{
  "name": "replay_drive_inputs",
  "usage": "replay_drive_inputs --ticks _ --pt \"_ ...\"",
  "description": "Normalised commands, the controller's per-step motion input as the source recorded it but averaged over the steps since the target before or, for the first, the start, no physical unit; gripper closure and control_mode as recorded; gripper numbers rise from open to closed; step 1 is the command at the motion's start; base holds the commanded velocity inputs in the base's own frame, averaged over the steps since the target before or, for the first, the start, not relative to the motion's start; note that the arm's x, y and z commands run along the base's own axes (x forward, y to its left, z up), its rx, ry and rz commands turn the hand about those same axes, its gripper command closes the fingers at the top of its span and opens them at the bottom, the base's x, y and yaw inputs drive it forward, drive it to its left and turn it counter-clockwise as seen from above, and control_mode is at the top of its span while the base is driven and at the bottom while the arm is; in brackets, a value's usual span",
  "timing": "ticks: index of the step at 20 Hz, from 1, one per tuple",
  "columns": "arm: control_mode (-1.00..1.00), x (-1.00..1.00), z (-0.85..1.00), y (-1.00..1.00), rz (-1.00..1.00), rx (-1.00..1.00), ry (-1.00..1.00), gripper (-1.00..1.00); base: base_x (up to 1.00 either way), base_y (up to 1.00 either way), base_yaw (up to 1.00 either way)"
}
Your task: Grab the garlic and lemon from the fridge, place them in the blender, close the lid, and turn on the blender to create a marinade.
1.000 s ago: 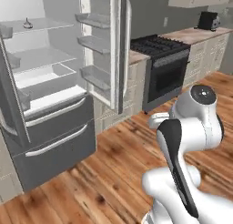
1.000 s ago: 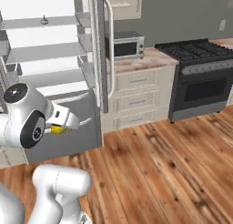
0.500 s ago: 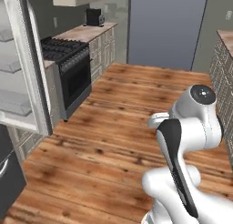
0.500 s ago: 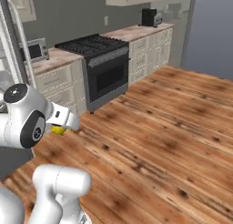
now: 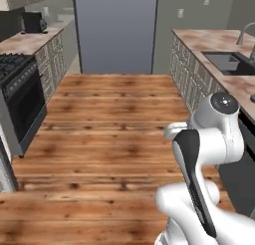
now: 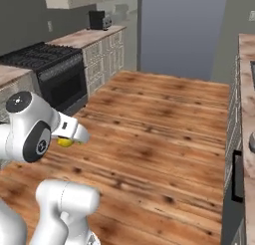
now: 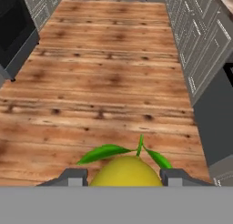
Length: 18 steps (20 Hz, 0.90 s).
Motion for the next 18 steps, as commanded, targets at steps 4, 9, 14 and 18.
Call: replay_drive_inputs --ticks 4,9,14,18 --pt "1.00 0.00 0.00 0.00 0.00 0.00 0.00 1.00 0.88 0.31 -0.33" --pt "1.00 0.00 0.00 0.00 0.00 0.00 0.00 1.00 0.74 0.00 -0.47" --pt "1.00 0.00 0.00 0.00 0.00 0.00 0.00 1.00 0.66 0.07 -0.68" --pt "1.00 0.00 0.00 0.00 0.00 0.00 0.00 1.00 0.61 0.18 -0.73"
